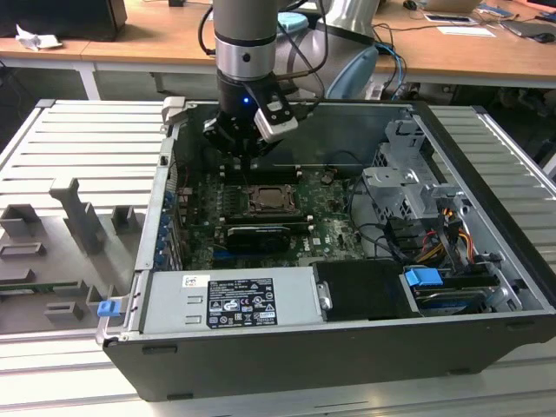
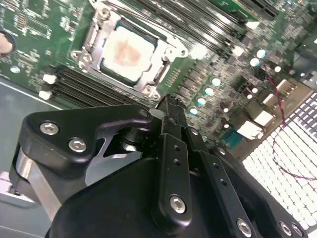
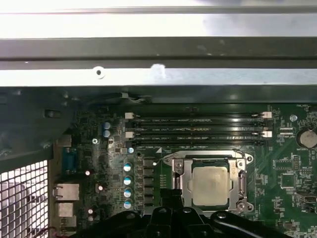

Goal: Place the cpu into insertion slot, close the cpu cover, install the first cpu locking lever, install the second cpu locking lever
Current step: 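Install the first cpu locking lever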

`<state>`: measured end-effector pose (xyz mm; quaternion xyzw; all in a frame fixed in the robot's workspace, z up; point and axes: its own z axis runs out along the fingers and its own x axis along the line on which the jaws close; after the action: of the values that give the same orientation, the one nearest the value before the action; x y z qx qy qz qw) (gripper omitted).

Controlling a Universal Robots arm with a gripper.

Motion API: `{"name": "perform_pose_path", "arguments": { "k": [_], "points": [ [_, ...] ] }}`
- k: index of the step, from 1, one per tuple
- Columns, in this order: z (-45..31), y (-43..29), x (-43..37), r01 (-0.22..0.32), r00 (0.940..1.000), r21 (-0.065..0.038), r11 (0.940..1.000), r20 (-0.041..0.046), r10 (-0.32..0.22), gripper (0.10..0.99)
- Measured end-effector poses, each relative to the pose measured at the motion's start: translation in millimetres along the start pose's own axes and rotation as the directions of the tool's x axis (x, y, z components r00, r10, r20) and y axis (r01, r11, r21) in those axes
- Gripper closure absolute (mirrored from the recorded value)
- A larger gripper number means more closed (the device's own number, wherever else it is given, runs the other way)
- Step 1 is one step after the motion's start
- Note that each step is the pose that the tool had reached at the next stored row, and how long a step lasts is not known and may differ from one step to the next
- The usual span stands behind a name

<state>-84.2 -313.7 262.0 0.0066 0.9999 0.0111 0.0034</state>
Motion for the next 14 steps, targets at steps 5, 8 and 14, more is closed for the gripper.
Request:
{"name": "perform_pose_path", "arguments": {
  "k": [5, 8, 14],
  "points": [
    [1.0, 1.2, 13.2, 0.001, 1.0000, -0.001, 1.0000, 0.0006, -0.001, 0.980],
    [1.8, 3.4, 17.6, 0.002, 1.0000, -0.001, 1.0000, 0.0005, -0.002, 0.980],
    [4.3, 11.6, 19.3, 0.032, 0.9995, -0.002, 0.9995, -0.0001, -0.032, 0.980]
  ]
}}
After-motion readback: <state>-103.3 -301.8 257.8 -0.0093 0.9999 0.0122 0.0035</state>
